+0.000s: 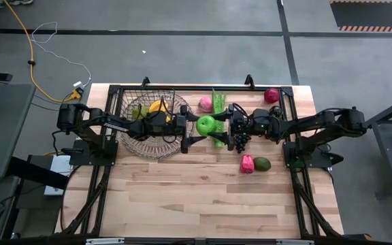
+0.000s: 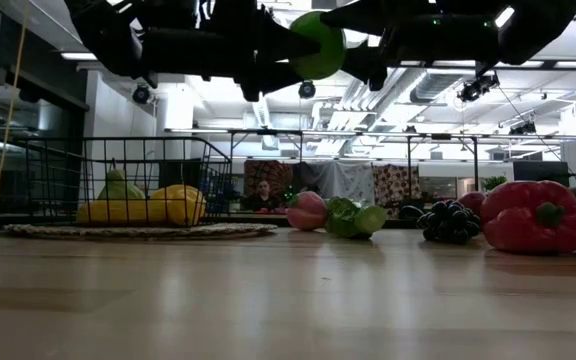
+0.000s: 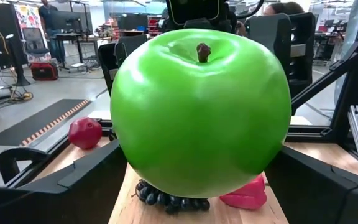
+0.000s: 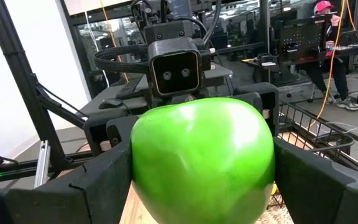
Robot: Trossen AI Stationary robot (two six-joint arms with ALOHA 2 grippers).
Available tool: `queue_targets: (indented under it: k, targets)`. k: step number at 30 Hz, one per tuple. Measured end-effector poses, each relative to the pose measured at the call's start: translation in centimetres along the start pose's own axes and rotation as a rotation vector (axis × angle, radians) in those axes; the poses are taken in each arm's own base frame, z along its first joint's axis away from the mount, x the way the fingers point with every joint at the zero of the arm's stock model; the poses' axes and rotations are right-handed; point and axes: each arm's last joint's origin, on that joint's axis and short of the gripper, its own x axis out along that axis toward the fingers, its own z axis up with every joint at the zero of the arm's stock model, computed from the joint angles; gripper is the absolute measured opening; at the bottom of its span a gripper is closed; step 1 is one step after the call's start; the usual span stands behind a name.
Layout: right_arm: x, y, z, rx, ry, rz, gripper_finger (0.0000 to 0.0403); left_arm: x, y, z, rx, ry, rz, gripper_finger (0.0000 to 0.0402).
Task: Build produce basket
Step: Put the green apple into the black wire basket
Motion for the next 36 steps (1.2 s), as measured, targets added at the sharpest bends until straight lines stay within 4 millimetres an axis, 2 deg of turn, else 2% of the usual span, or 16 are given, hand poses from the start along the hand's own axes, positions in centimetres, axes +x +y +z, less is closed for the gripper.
queue_targets:
  k: [9,16,20,26,31,36]
  targets:
    - [0.0,0.0,0.0,-0.008,0.004,-0.002,0.0334,0.0,0.2,-0.2,0.01,0.02,0.015,0.0268]
    - [-0.9,0.1,0.7,-0.029,0.025,-0.023,0.0335,-0.4,1.2,0.3,0.02,0.064,0.06,0.0267]
    - [-1.6,0.1,1.4,-0.063,0.018,-0.074,0.0333,-1.2,1.4,0.8,0.017,0.096,0.102,0.0264]
    - [-1.7,0.1,1.3,-0.063,0.032,-0.092,0.0333,-2.6,1.3,1.4,0.03,0.082,0.137,0.0262]
    - [-1.9,0.0,1.3,-0.09,0.054,-0.112,0.0334,-5.4,1.8,2.3,0.049,0.039,0.22,0.0261]
    - [-2.1,-0.4,0.7,-0.109,0.119,-0.225,0.0335,-9.8,2.4,2.8,0.05,-0.032,0.276,0.0262]
